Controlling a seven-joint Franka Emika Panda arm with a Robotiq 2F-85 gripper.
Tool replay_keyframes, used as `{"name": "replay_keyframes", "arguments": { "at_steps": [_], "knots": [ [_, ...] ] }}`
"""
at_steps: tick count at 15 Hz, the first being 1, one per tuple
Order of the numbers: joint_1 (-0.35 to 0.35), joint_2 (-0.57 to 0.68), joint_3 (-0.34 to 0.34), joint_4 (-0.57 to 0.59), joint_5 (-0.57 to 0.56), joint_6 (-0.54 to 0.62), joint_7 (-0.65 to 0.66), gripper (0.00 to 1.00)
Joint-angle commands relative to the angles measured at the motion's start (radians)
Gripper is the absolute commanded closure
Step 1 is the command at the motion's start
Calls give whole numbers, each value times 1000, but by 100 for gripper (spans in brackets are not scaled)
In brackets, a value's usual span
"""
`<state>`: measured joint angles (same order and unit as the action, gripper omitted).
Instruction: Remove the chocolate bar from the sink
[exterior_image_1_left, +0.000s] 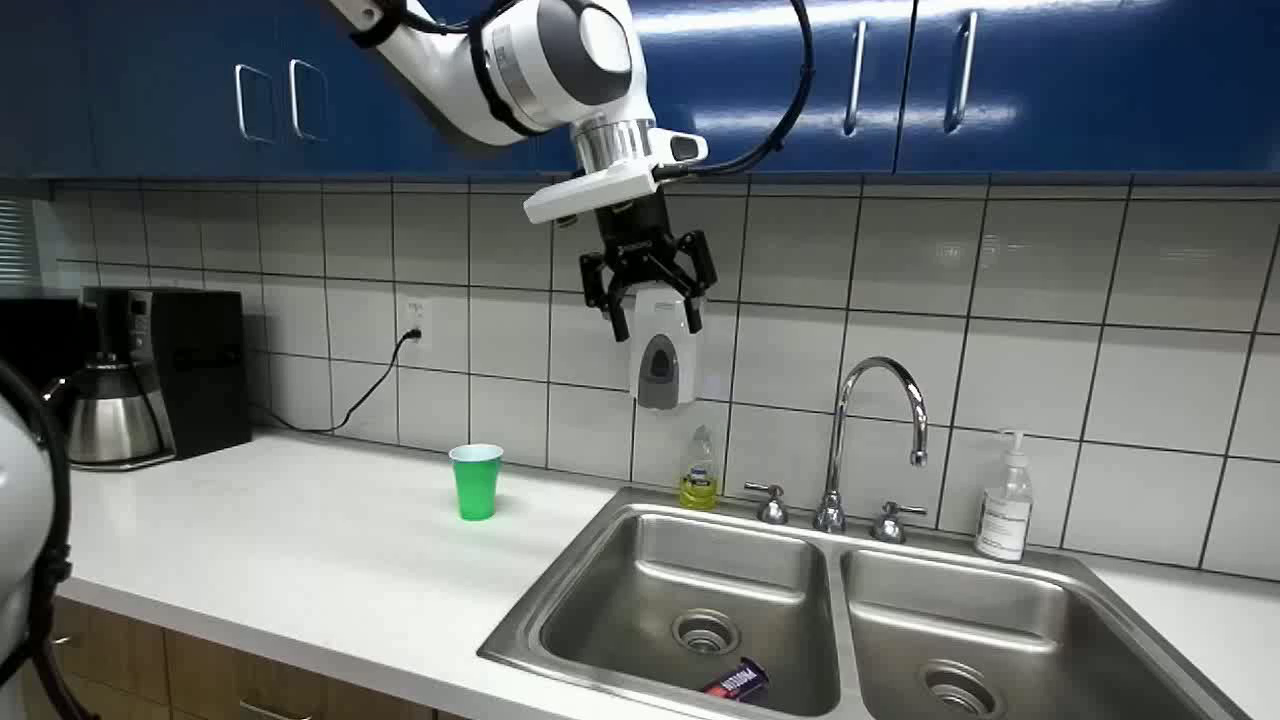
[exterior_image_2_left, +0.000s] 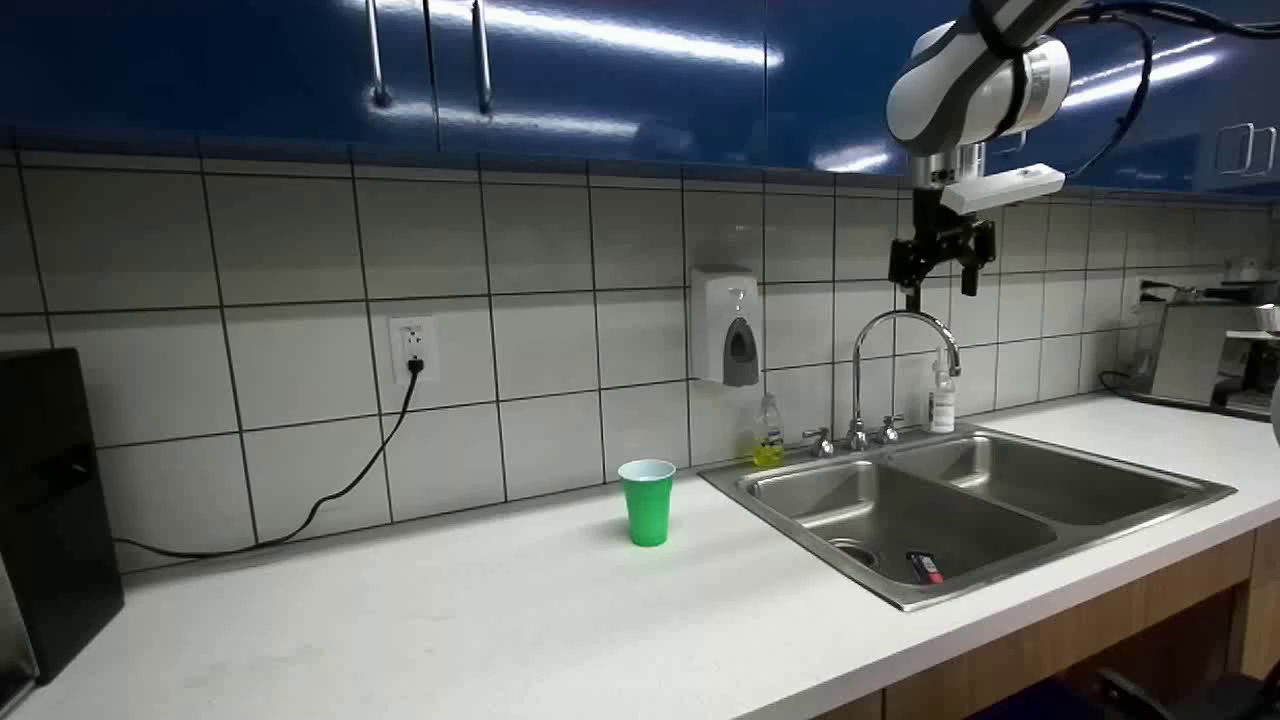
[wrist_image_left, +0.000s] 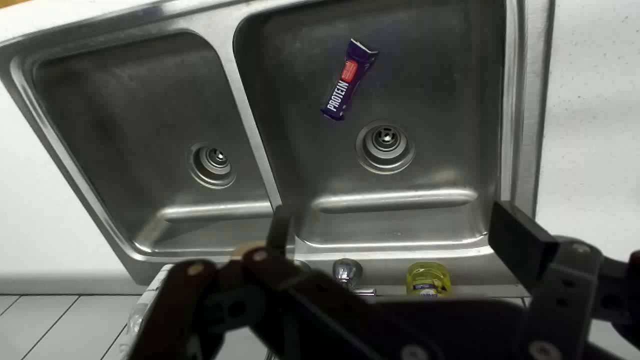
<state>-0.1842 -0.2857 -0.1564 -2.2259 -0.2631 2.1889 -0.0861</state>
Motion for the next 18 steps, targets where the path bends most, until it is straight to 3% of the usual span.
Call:
{"name": "replay_keyframes", "arguments": {
  "at_steps": [1,6,14,18],
  "knots": [
    [1,1,-2,3,0,-3,-1,0],
    [-1,-8,-3,-8,19,-26,24,0],
    [-35,-60,-16,-87,18,-63,188,0],
    [-51,-47,-49,-126,20,-19,168,0]
  ]
}}
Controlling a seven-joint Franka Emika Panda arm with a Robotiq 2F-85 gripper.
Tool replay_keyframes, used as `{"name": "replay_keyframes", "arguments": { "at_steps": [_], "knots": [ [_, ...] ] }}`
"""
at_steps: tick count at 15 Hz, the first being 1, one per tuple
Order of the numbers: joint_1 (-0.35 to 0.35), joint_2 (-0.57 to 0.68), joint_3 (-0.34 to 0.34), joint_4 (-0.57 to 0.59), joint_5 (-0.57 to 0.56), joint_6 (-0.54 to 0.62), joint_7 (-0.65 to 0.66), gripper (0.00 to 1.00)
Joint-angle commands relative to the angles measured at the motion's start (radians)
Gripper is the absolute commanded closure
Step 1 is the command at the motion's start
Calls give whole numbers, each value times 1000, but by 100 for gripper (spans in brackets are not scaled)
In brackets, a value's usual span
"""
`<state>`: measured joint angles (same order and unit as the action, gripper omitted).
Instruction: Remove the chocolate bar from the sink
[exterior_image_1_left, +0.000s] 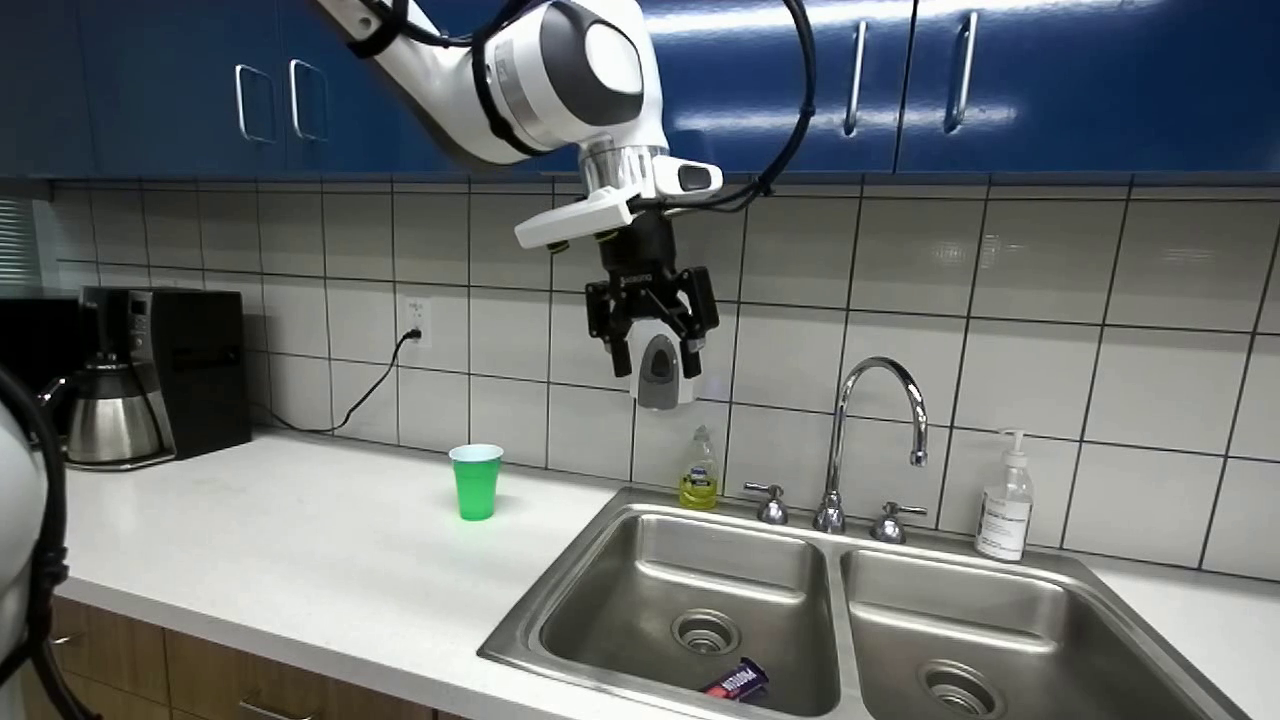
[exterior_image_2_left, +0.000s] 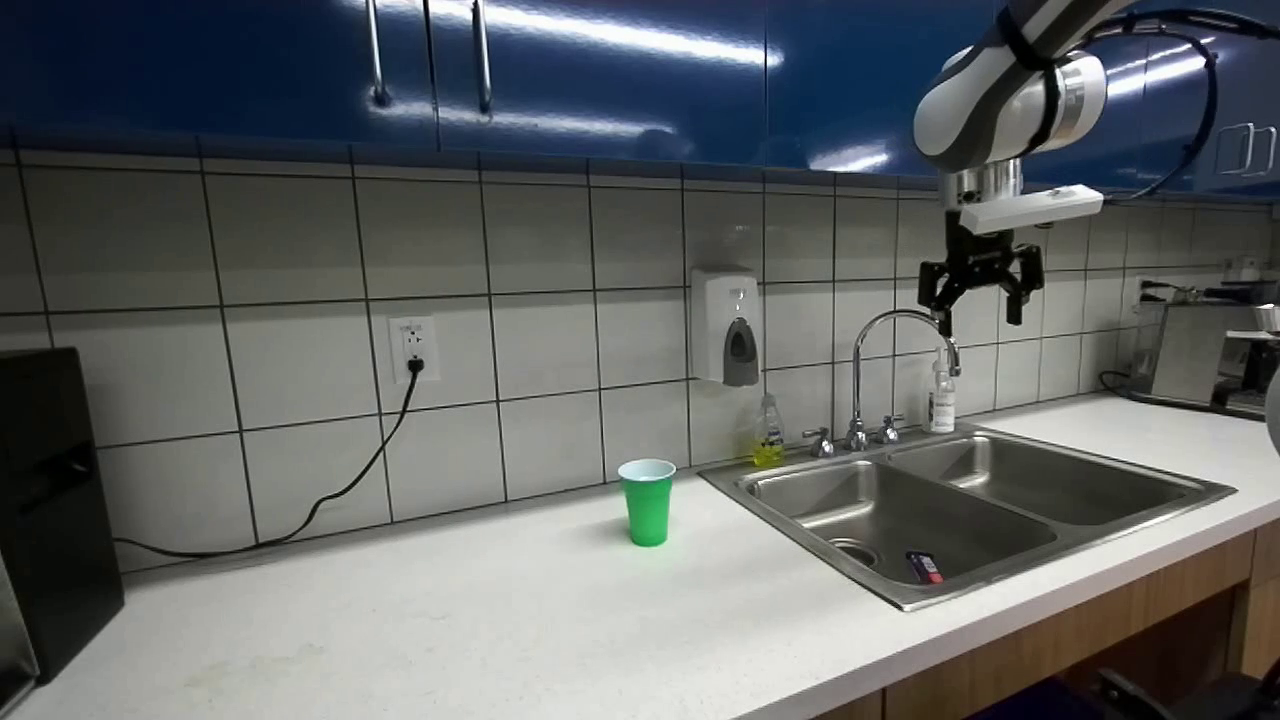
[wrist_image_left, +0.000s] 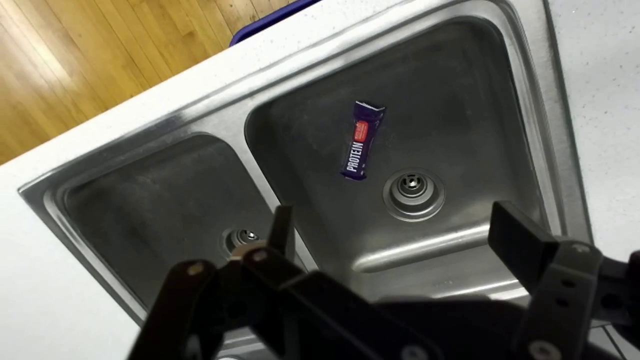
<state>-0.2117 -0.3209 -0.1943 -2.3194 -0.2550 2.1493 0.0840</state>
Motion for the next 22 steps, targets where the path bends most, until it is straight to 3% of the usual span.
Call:
{"name": "replay_keyframes", "arguments": {
  "at_steps": [1,11,22],
  "knots": [
    [-26,-3,-22,-37,16,33,-15,0],
    [-45,234,-101,5,63,246,-49,0],
    [-32,644,-52,240,240,415,-36,0]
  ]
}}
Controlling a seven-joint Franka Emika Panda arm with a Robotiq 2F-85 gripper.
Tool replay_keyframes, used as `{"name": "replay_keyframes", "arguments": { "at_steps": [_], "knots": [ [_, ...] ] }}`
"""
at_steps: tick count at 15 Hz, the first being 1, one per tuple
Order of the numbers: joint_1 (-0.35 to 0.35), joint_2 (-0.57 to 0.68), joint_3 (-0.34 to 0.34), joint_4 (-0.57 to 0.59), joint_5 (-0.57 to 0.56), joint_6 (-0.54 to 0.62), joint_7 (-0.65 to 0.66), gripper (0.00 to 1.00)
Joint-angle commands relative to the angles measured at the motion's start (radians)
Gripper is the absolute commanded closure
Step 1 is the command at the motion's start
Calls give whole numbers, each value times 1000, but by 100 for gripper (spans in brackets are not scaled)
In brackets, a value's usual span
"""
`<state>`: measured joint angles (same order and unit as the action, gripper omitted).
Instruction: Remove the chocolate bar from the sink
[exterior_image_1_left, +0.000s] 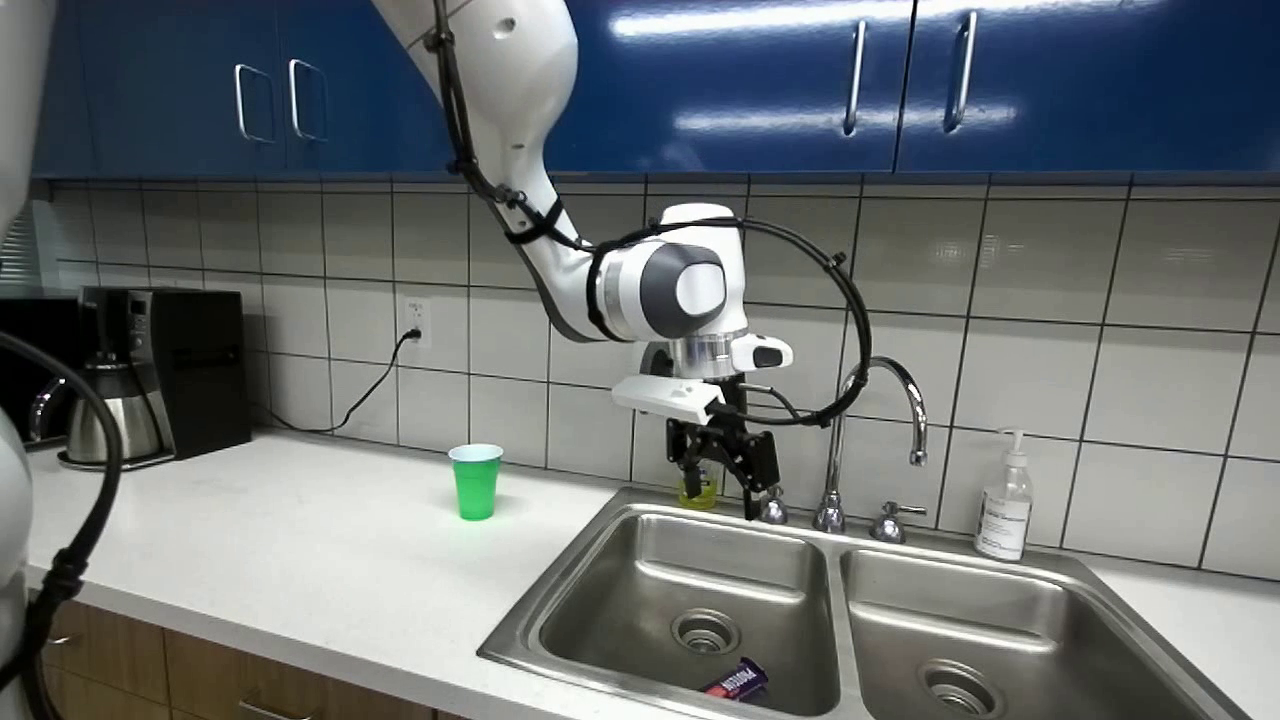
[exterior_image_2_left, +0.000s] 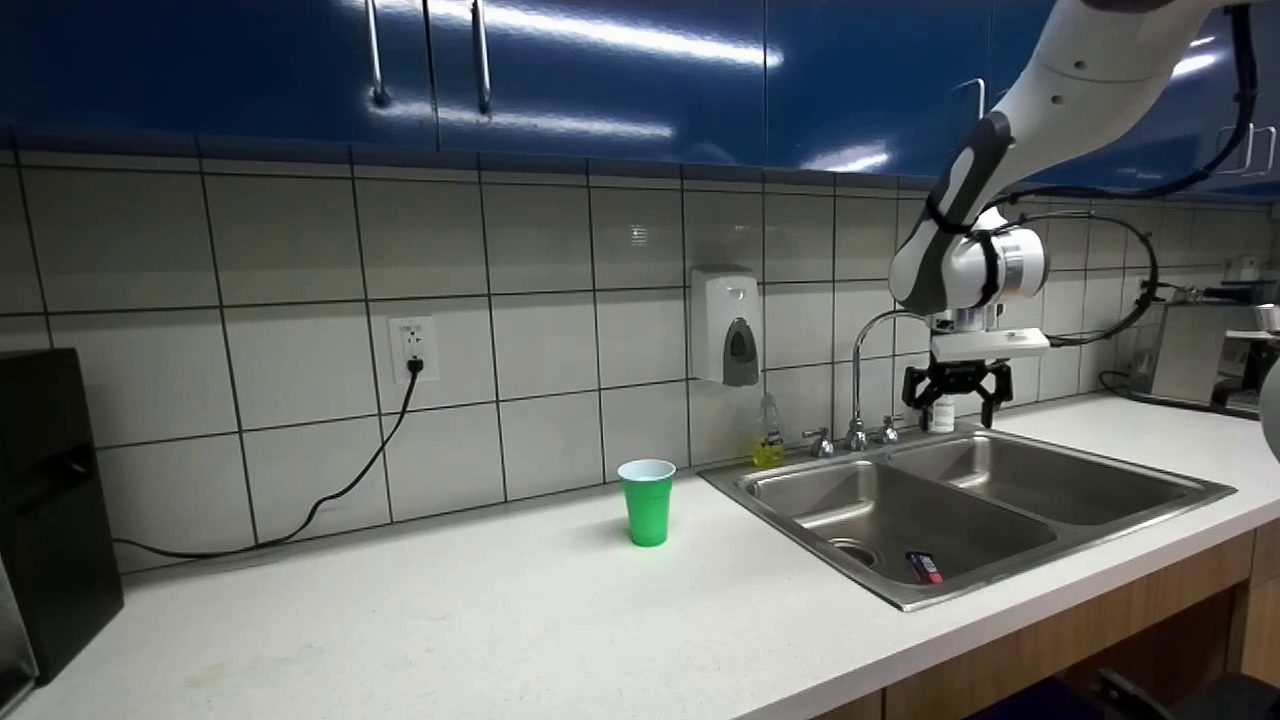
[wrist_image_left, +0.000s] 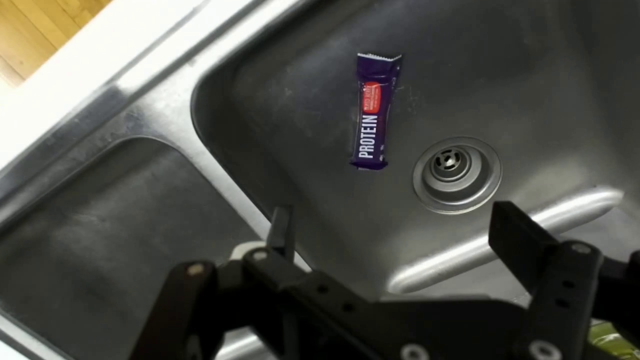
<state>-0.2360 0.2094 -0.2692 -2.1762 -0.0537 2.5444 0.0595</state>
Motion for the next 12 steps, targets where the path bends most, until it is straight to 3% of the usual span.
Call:
{"name": "replay_keyframes", "arguments": {
  "at_steps": [1,7,12],
  "knots": [
    [-9,147,31,119,49,28,-13,0],
    [-14,317,47,214,84,56,13,0],
    [-11,390,39,229,102,78,50,0]
  ]
}}
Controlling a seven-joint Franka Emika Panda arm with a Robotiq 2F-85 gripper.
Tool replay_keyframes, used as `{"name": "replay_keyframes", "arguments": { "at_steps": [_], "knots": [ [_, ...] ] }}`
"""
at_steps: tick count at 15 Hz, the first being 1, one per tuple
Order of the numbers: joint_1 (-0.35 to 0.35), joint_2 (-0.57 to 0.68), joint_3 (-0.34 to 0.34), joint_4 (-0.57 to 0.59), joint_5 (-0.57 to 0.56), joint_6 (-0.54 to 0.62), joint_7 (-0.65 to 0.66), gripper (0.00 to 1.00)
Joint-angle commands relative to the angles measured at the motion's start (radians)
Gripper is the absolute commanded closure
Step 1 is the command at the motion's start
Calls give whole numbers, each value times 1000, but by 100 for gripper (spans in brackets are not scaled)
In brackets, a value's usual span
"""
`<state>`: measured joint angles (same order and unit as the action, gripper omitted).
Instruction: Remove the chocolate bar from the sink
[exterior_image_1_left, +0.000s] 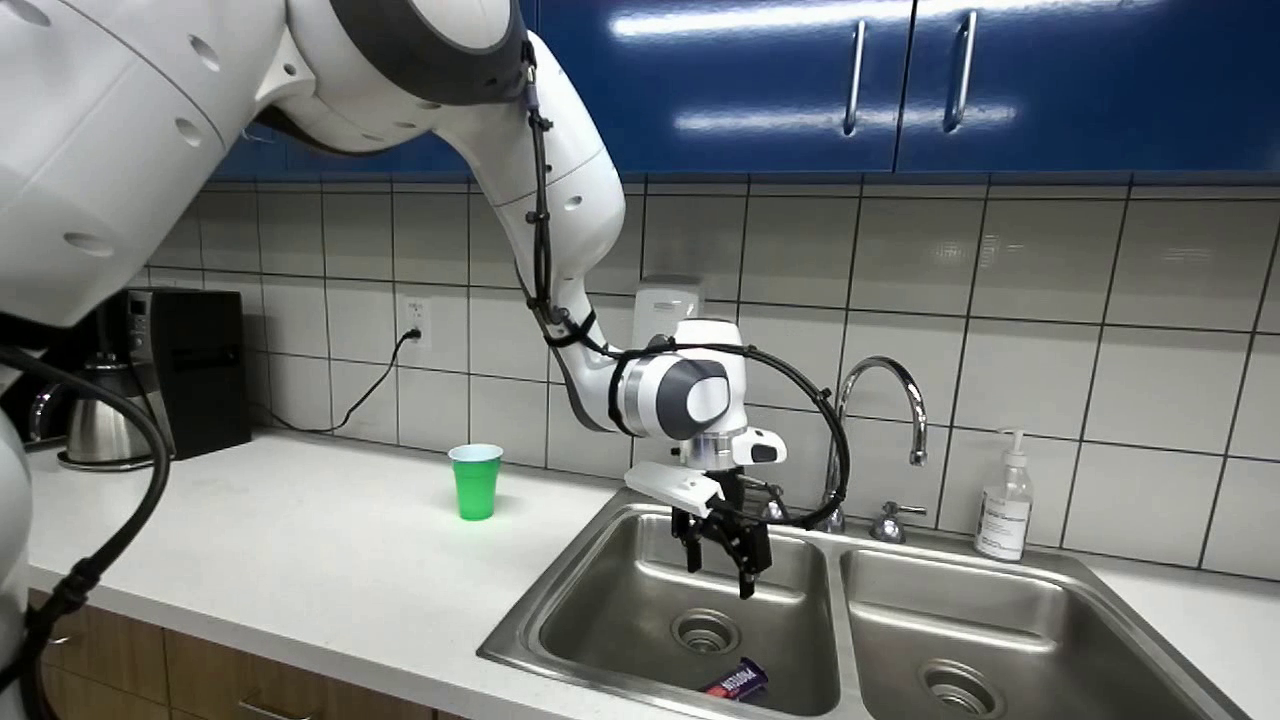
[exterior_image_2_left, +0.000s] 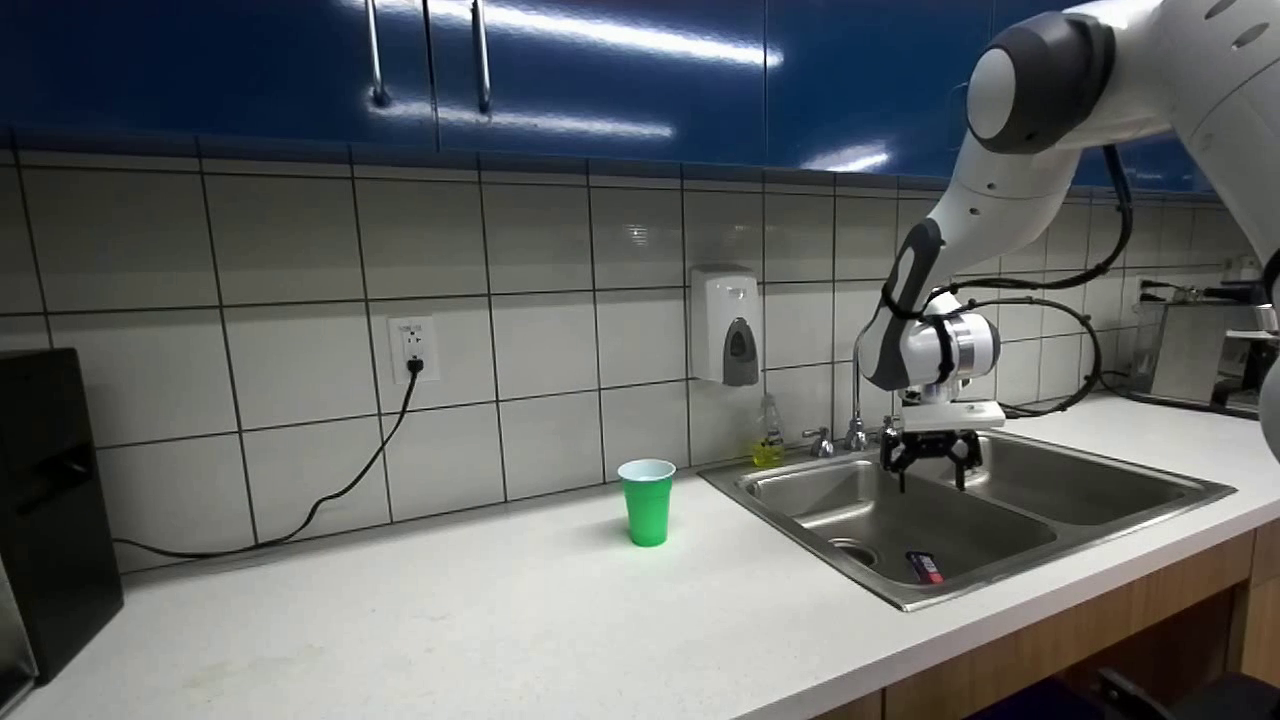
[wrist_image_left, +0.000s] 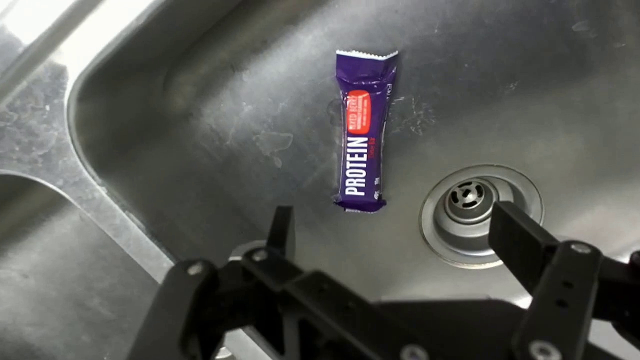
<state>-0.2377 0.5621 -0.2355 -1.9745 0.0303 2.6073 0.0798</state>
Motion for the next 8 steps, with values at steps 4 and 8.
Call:
{"name": "replay_keyframes", "arguments": {
  "at_steps": [4,8],
  "knots": [
    [-15,79,6,21,38,38,45,0],
    [-25,129,4,34,50,57,54,0]
  ]
}}
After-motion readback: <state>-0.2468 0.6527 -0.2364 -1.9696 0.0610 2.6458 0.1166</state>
